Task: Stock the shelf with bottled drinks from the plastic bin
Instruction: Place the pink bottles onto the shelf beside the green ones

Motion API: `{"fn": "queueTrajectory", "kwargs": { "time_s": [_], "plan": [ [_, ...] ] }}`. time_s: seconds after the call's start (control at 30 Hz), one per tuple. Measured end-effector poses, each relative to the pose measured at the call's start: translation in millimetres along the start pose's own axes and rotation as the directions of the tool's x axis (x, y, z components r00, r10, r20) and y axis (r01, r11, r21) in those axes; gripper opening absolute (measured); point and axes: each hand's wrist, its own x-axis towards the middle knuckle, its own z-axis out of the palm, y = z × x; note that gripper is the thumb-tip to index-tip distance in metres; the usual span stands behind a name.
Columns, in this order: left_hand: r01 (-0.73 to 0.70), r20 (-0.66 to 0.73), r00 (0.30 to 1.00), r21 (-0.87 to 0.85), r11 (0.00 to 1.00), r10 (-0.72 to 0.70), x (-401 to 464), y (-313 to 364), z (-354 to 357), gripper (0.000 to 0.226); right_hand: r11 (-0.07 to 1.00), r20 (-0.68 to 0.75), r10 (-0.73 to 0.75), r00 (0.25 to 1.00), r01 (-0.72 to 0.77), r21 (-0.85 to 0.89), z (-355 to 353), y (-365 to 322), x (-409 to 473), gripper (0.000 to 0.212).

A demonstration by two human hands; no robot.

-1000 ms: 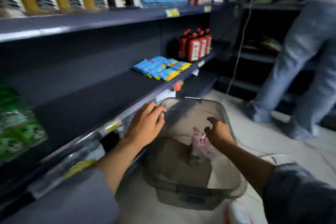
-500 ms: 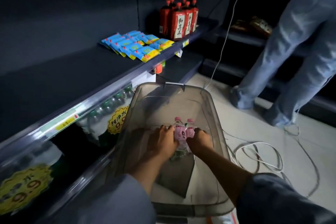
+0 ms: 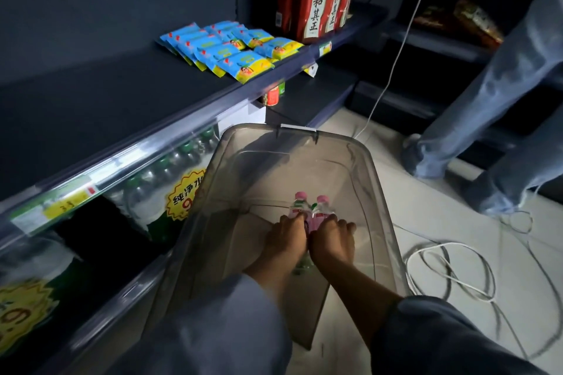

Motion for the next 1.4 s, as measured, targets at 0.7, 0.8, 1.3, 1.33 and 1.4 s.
{"fn": "queueTrajectory", "kwargs": {
  "time_s": [0.7, 0.8, 1.3, 1.33, 1.4],
  "plan": [
    [0.394, 0.107, 0.915, -0.441, 0.806, -0.389, 0.9, -70.7, 62.1, 0.078, 0.915, 0.044, 0.022, 0.999, -0.038, 0.403, 24.3, -25.7, -26.0, 0.085],
    [0.372, 0.16, 0.928, -0.313, 0.874, -0.338, -17.1, -57.1, 34.3, 0.042, 0.854, 0.053, 0.046, 0.998, -0.067, 0.516, 27.2, -29.3, -24.6, 0.088],
    [0.257, 0.184, 0.958, -0.226, 0.94, -0.218, 11.6, -71.8, 41.4, 0.073, 0.819, 0.047, 0.049, 0.998, -0.067, 0.57, 42.5, -19.9, -7.6, 0.086],
    [0.242, 0.176, 0.963, -0.221, 0.945, -0.206, 5.8, -68.0, 36.9, 0.076, 0.798, 0.044, 0.073, 0.996, -0.085, 0.597, 41.0, -19.0, -8.0, 0.092],
    [0.216, 0.14, 0.971, -0.187, 0.958, -0.192, 2.7, -68.4, 36.5, 0.08, 0.76, 0.022, 0.115, 0.993, -0.102, 0.642, 41.0, -16.5, -9.0, 0.103]
  ]
}}
